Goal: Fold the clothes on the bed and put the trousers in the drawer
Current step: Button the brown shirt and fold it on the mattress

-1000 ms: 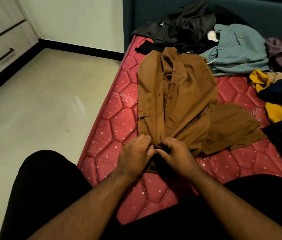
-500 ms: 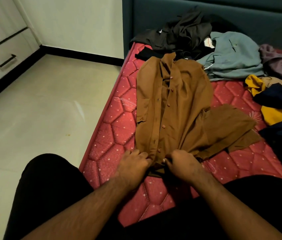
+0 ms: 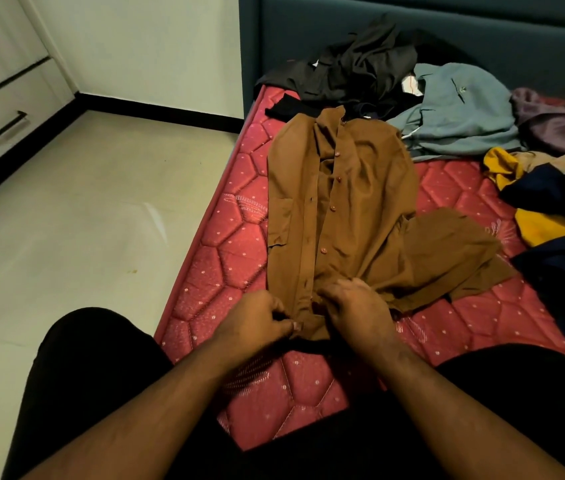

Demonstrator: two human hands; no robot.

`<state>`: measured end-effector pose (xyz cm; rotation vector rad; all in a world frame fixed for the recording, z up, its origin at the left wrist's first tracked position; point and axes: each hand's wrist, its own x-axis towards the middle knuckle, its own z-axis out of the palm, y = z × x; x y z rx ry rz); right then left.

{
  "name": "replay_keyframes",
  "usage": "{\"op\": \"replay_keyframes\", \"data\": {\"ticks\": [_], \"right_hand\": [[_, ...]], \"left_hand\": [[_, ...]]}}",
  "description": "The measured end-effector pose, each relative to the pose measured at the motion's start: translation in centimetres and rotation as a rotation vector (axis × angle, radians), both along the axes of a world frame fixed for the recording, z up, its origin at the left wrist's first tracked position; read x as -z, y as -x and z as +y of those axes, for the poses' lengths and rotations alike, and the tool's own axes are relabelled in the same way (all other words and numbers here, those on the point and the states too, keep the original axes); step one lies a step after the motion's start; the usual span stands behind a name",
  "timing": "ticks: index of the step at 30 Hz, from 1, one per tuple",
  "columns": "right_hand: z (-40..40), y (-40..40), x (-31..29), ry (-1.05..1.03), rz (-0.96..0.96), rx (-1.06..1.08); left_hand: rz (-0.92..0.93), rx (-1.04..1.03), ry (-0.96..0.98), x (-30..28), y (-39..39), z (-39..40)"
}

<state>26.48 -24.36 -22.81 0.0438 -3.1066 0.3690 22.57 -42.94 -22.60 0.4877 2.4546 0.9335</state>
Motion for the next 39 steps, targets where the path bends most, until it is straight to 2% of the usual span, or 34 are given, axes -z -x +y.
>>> {"op": "replay_keyframes", "data": {"ticks": [4,8,12,14,17,20,24,29,31,34,36,39], "right_hand": [[0.0,0.7,0.8,-0.110,-0.073,0.004],[0.2,1.1,2.2,-0.040,-0.174,0.032],[0.3,1.7,2.9,0.170,-0.128,0.146],[0.2,2.0,3.0,0.241,-0.136,0.201],[-0.3,2.4,2.9,0.260,-0.202,0.260],[-0.4,2.9,3.1,0.349,-0.256,0.334],[-0.4,2.8,2.8,0.554,-0.268,0.460],[-0.1,3.0,3.2,0.921,-0.298,0.530],[-0.4,2.8,2.4,1.041,-0.292,0.554],[-0.8,2.2,0.8,1.159,-0.291,0.561],[-1.2,1.7,-0.3,1.249,-0.301,0.575],[-1.6,0.8,-1.3,1.383,-0.265,0.620]], "left_hand": [[0.096,0.183,0.218,-0.1,0.3,1.1],[0.217,0.255,0.408,0.5,-0.1,2.8],[0.294,0.304,0.519,0.1,-1.1,3.7],[0.246,0.249,0.457,-0.2,-0.9,3.5],[0.088,-0.019,0.226,0.1,1.1,2.6],[0.122,-0.184,0.075,0.4,2.3,3.5],[0.095,-0.143,0.091,0.8,2.6,4.9],[0.225,-0.057,0.278,1.4,2.4,5.1],[0.241,-0.068,0.250,1.3,2.1,5.1],[0.132,-0.086,0.057,0.9,2.4,4.2],[-0.055,-0.120,-0.128,0.6,2.4,2.9],[-0.267,-0.357,-0.433,-0.4,1.2,0.9]]}}
